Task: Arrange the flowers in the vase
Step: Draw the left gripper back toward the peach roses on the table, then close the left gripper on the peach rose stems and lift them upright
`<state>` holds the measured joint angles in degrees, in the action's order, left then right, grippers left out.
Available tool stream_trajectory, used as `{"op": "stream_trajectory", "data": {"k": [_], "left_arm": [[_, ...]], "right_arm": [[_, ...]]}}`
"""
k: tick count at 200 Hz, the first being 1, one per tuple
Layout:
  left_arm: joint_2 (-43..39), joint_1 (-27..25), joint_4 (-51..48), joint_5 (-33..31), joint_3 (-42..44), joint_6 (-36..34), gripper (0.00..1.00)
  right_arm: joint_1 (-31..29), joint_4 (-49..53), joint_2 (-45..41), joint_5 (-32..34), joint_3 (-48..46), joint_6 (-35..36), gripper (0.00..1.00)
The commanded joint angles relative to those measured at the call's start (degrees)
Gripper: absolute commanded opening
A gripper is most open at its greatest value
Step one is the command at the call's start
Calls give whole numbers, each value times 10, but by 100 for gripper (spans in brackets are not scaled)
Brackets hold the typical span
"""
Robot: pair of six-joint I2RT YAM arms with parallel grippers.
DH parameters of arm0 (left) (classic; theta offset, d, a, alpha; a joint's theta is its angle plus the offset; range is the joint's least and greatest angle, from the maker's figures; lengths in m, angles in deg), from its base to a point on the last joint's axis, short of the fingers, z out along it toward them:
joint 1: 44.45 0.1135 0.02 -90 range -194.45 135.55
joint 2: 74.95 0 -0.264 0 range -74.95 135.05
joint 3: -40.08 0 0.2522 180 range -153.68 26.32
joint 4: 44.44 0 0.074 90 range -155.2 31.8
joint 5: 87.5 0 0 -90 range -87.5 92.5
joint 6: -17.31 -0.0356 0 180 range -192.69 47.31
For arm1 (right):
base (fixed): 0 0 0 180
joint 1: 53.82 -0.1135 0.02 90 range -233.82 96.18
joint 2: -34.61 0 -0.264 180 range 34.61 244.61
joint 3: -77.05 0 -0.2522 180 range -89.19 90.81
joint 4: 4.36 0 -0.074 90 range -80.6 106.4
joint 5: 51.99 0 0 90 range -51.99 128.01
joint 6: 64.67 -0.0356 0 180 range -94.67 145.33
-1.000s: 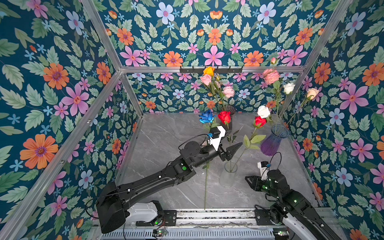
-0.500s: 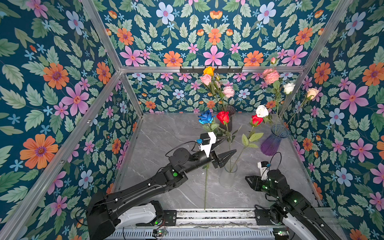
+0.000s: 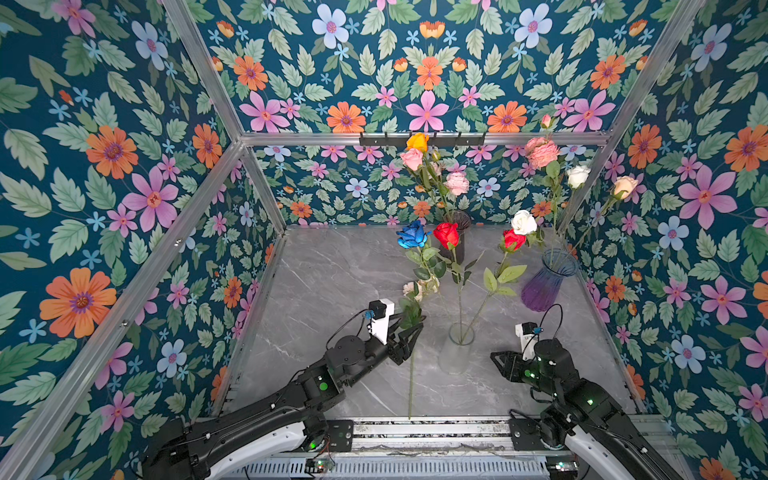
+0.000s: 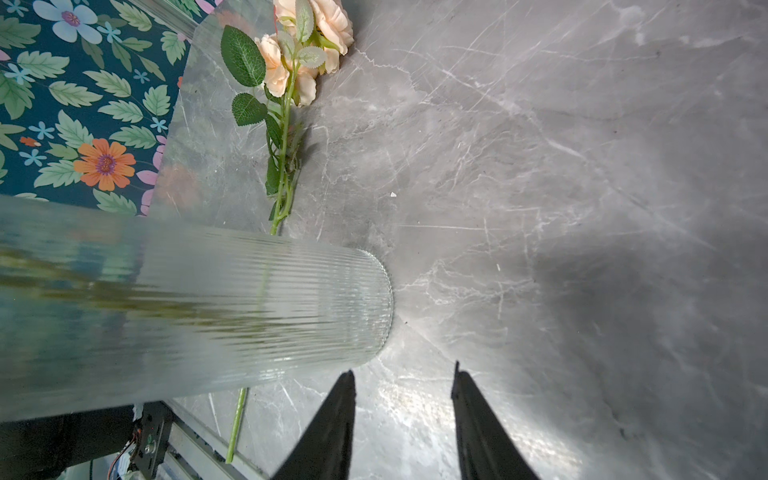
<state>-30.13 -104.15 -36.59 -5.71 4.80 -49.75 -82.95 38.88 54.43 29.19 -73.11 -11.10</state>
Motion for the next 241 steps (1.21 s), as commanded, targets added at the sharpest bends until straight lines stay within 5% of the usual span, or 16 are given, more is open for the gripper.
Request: {"op": "stream_trajectory", "data": {"k": [1,94,160,241], "left_arm": [[34,2,-71,-77,-2,55,53],[406,24,-290,-73,-212,72,52],[487,25,-298,-54,-241,64,45],[503,62,-252,2,-220,59,21]], "right_arm": [[0,-5,0,0,0,-1,41],[0,-3,-15,-3,-4,0,41],[0,-4,-16,-5,-4,0,41],[0,-3,-15,-4,-4,1,40]]}}
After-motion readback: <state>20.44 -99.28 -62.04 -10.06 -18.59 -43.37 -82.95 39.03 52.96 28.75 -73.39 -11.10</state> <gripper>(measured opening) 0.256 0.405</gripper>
